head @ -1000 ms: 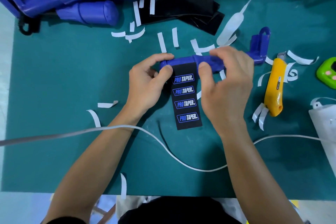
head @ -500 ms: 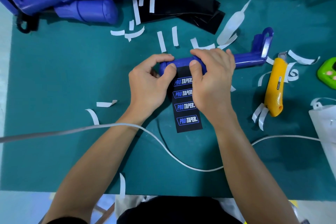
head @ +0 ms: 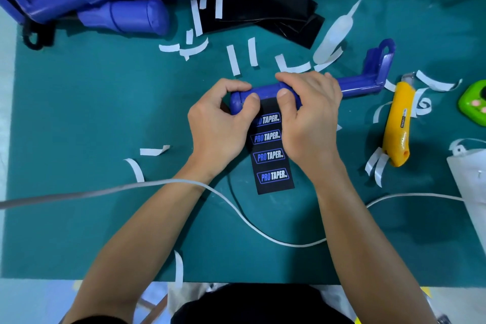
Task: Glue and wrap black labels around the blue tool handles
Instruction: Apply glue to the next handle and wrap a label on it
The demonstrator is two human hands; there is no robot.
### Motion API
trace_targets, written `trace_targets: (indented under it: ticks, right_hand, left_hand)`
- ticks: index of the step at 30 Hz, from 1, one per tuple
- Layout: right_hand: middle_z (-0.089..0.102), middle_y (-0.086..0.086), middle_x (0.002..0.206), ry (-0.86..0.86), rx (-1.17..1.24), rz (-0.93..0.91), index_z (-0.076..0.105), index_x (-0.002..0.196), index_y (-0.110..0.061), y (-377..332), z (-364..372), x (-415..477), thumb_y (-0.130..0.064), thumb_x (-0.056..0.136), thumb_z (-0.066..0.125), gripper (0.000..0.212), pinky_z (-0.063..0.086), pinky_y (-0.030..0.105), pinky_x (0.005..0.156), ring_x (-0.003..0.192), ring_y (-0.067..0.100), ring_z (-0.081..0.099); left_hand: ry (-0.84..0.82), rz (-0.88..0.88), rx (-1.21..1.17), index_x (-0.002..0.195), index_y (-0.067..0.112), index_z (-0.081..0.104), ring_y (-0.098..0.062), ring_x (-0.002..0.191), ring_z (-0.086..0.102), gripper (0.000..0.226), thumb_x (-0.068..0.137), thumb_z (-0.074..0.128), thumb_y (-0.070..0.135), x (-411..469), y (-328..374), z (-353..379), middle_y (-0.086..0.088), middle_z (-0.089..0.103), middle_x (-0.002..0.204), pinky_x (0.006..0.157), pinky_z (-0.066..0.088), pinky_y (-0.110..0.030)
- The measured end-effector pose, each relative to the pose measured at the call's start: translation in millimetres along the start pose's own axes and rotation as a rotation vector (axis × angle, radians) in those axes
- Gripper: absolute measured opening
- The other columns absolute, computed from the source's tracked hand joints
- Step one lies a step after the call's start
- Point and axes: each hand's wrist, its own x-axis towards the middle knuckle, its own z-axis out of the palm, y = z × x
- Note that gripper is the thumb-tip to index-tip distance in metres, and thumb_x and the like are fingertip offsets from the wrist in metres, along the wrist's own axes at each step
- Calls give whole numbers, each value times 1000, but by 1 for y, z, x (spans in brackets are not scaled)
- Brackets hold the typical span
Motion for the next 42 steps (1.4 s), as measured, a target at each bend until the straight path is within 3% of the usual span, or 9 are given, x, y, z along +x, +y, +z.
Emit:
trace_targets:
  ticks: [8,13,17,20,24,27,34,38,42]
  right_hand:
    - [73,-3,111,-26,0,-66,74,119,-10,7,-3,0,-19,101,60,24,33,50,111,112,25,57]
    - [72,-1,117,-43,-24,-73,73,123,-9,6,-5,0,-13,102,57,26,33,50,113,117,24,56]
    - [69,-5,118,137,114,90,75,114,-14,6,-34,2,-19,97,61,23,44,28,105,116,16,63]
    - [65,-12,92,362,-156,247,69,101,-22,31,-74,2,-31,91,59,17,44,30,81,95,27,64]
    - [63,17,113,115,-517,477,57,121,-14,62,-99,-10,-35,87,65,40,44,48,85,104,44,57]
    - [61,18,114,67,-466,534,48,126,-14,69,-95,-11,-27,90,66,42,41,46,80,98,43,56]
    - [66,8,87,241,-341,592,48,119,-23,82,-101,-13,-29,80,58,41,32,36,73,79,32,44]
    - [67,5,99,177,-359,573,46,120,-26,81,-101,-12,-39,84,62,41,34,38,75,86,33,50]
    - [59,-11,96,356,-254,415,55,109,-28,48,-95,-7,-44,84,66,31,36,28,76,88,18,57]
  left_hand:
    - [-39,42,-56,95,42,69,-8,59,56,11,85,67,39,-3,-1,-3,26,72,95,65,44,-19]
    - [-193,143,54,109,40,61,-13,67,62,39,74,76,36,-1,-6,-12,30,68,115,72,49,-20]
    - [-237,127,22,110,42,63,-11,64,58,39,75,79,38,6,-12,-16,29,68,116,70,47,-18]
    - [-257,110,-1,110,44,63,-11,62,55,38,76,80,40,8,-13,-18,29,69,117,68,45,-16]
    - [-298,107,23,113,43,60,-15,64,57,43,75,80,42,10,-14,-19,24,70,108,68,49,-22]
    - [-324,91,28,115,44,60,-21,67,59,45,74,80,40,13,-16,-20,13,72,96,70,54,-32]
    - [-314,82,34,115,44,61,-19,67,58,43,76,79,40,12,-17,-18,9,71,91,70,52,-30]
    - [-307,88,38,115,44,60,-19,67,59,43,77,79,40,13,-18,-18,9,71,91,70,53,-31]
    - [-309,90,31,116,42,61,-20,66,58,44,76,79,39,14,-17,-18,9,71,91,71,54,-33]
